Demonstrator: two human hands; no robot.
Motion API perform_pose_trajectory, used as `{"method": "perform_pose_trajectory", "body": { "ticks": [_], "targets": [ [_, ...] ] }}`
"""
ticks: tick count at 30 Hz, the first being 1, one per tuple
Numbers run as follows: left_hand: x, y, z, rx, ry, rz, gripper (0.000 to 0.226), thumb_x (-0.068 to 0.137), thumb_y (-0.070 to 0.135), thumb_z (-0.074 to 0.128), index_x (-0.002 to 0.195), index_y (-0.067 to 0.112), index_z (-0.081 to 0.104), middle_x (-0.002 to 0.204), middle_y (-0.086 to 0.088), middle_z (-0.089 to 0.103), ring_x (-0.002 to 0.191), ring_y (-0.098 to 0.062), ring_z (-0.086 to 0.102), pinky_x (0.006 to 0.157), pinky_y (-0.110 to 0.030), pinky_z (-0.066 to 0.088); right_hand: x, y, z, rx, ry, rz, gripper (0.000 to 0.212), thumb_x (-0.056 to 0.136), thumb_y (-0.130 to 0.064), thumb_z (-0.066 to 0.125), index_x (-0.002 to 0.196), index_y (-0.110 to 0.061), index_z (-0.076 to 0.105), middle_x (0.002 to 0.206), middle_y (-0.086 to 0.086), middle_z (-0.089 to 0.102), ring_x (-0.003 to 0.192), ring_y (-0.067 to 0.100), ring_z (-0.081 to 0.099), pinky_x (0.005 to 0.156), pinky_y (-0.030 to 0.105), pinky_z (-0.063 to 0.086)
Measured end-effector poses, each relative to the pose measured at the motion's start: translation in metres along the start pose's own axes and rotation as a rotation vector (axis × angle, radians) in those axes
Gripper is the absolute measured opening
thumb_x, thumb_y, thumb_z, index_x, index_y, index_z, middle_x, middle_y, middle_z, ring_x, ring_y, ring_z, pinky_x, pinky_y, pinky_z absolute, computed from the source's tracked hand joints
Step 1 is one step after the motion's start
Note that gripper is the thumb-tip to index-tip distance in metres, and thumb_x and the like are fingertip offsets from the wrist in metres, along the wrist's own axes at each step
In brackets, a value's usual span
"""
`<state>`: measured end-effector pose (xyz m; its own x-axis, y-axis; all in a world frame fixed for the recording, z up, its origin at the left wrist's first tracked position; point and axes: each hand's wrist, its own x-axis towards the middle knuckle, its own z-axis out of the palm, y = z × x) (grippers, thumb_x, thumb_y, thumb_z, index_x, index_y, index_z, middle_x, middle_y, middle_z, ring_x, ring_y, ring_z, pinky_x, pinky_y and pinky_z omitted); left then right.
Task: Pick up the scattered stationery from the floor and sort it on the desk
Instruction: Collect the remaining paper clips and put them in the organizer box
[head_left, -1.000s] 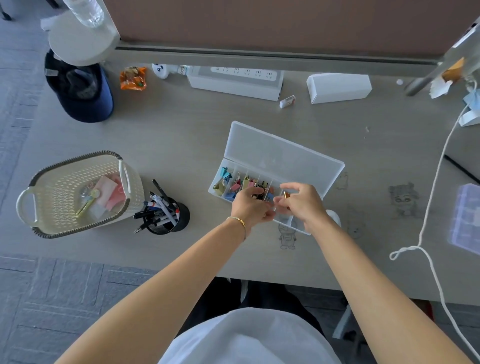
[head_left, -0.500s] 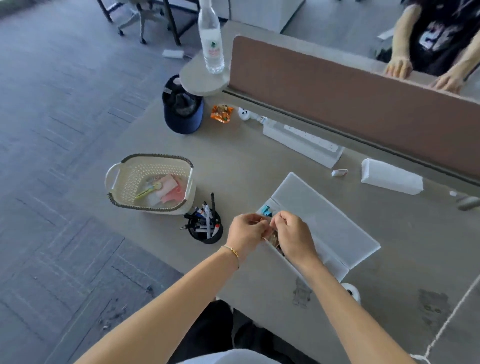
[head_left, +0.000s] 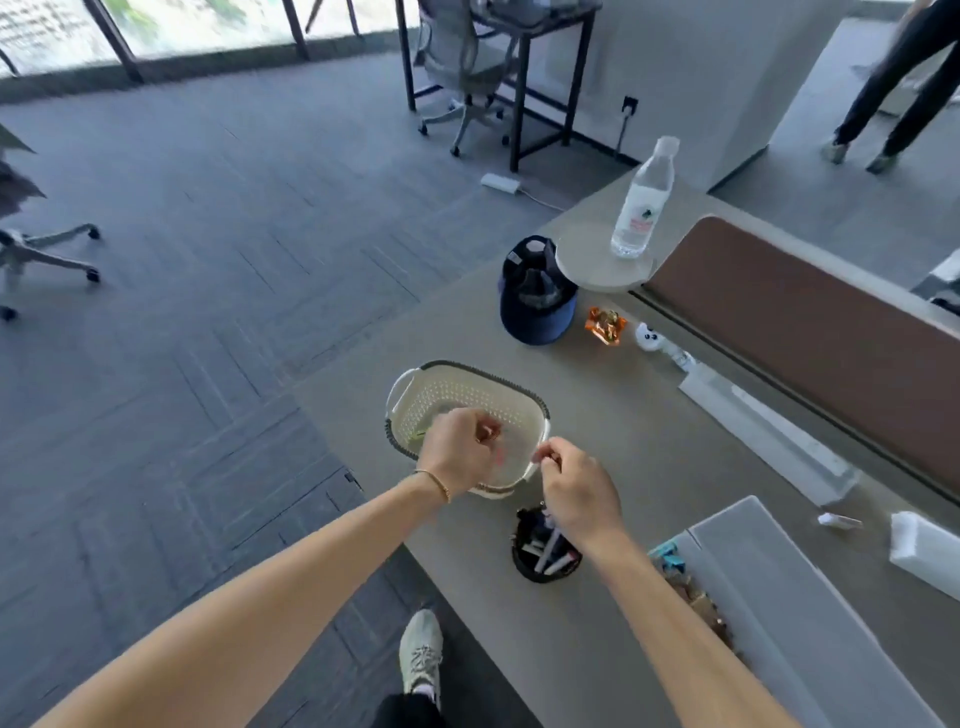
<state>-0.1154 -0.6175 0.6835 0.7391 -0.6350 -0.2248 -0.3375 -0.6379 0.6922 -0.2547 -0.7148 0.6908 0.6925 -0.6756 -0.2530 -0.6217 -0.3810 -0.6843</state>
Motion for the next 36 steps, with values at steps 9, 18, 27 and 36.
{"method": "perform_pose_trajectory", "body": {
  "ticks": [9, 18, 27, 36],
  "targets": [
    [0.076, -0.061, -0.036, 0.384, -0.202, 0.12, 0.034, 0.08, -0.002, 0.051, 0.092, 0.026, 0.067, 0.105, 0.006, 0.068, 0.092, -0.017, 0.061, 0.072, -0.025, 0.044, 0.062, -0.049, 0.065, -0.105, -0.082, 0.019, 0.032, 0.089, -0.004, 0.052, 0.105, -0.025, 0.07, 0.1, -0.008, 0.073, 0.095, 0.017, 0.065, 0.082, 0.031, 0.053],
    [0.08, -0.094, -0.038, 0.57, -0.219, 0.34, 0.024, 0.083, 0.005, 0.052, 0.099, 0.013, 0.069, 0.09, -0.006, 0.069, 0.087, -0.027, 0.063, 0.071, -0.033, 0.046, 0.101, -0.05, 0.094, -0.415, -0.065, 0.027, 0.033, 0.088, -0.004, 0.052, 0.11, -0.022, 0.068, 0.11, -0.002, 0.07, 0.101, 0.022, 0.063, 0.076, 0.028, 0.046],
    [0.049, -0.105, -0.057, 0.542, -0.049, 0.448, 0.016, 0.088, 0.018, 0.051, 0.1, 0.016, 0.061, 0.1, -0.004, 0.062, 0.096, -0.024, 0.057, 0.081, -0.031, 0.038, 0.077, -0.064, 0.101, -0.454, 0.004, -0.255, 0.023, 0.094, -0.014, 0.05, 0.105, -0.017, 0.07, 0.101, 0.0, 0.07, 0.095, 0.022, 0.062, 0.078, 0.036, 0.05],
    [-0.037, -0.148, -0.097, 0.565, 0.155, 0.119, 0.027, 0.085, 0.018, 0.053, 0.11, 0.019, 0.063, 0.103, -0.004, 0.063, 0.093, -0.026, 0.058, 0.082, -0.037, 0.045, 0.034, -0.106, 0.146, -0.432, -0.07, -0.69, 0.028, 0.079, -0.008, 0.059, 0.103, -0.015, 0.07, 0.097, 0.002, 0.07, 0.091, 0.025, 0.062, 0.079, 0.04, 0.052]
  ]
}}
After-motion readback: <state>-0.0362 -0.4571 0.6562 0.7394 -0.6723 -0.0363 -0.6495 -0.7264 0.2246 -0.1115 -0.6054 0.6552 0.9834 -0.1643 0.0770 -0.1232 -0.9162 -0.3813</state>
